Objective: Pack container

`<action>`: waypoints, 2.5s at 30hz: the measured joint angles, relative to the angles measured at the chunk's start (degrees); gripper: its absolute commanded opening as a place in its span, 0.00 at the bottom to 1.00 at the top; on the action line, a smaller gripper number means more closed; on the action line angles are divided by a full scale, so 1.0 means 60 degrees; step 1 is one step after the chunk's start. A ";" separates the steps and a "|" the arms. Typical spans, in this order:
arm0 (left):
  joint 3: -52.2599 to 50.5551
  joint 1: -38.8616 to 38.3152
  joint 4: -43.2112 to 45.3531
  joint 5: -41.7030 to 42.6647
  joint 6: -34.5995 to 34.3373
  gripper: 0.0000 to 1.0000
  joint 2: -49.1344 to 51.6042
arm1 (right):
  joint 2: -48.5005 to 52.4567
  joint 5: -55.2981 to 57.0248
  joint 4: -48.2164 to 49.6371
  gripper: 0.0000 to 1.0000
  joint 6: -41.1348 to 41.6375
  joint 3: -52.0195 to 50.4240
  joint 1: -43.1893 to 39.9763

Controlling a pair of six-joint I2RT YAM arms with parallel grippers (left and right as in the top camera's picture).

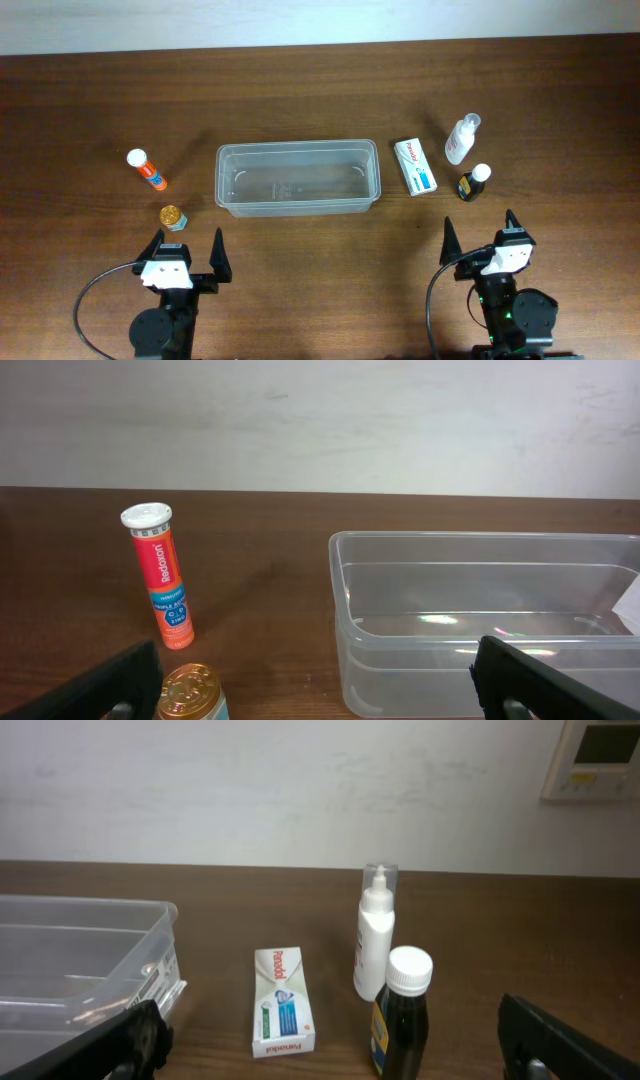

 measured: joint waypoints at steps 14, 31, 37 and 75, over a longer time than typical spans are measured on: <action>0.0000 0.0000 0.0000 0.0000 0.0004 0.99 -0.0007 | 0.6932 -0.0025 -0.3242 0.98 0.0044 0.6728 -0.0007; -0.0007 -0.0004 0.0022 0.0000 0.0025 1.00 -0.0011 | 1.4717 -0.0062 -0.9471 0.98 -0.0321 1.5231 -0.0007; -0.0007 -0.0004 0.0022 0.0000 0.0025 0.99 -0.0011 | 1.5737 -0.0062 -0.9388 0.98 -0.0441 1.5231 -0.0007; -0.0007 -0.0004 0.0022 0.0000 0.0025 0.99 -0.0011 | 1.8287 -0.0069 -0.7909 0.88 -0.1712 1.5231 -0.0761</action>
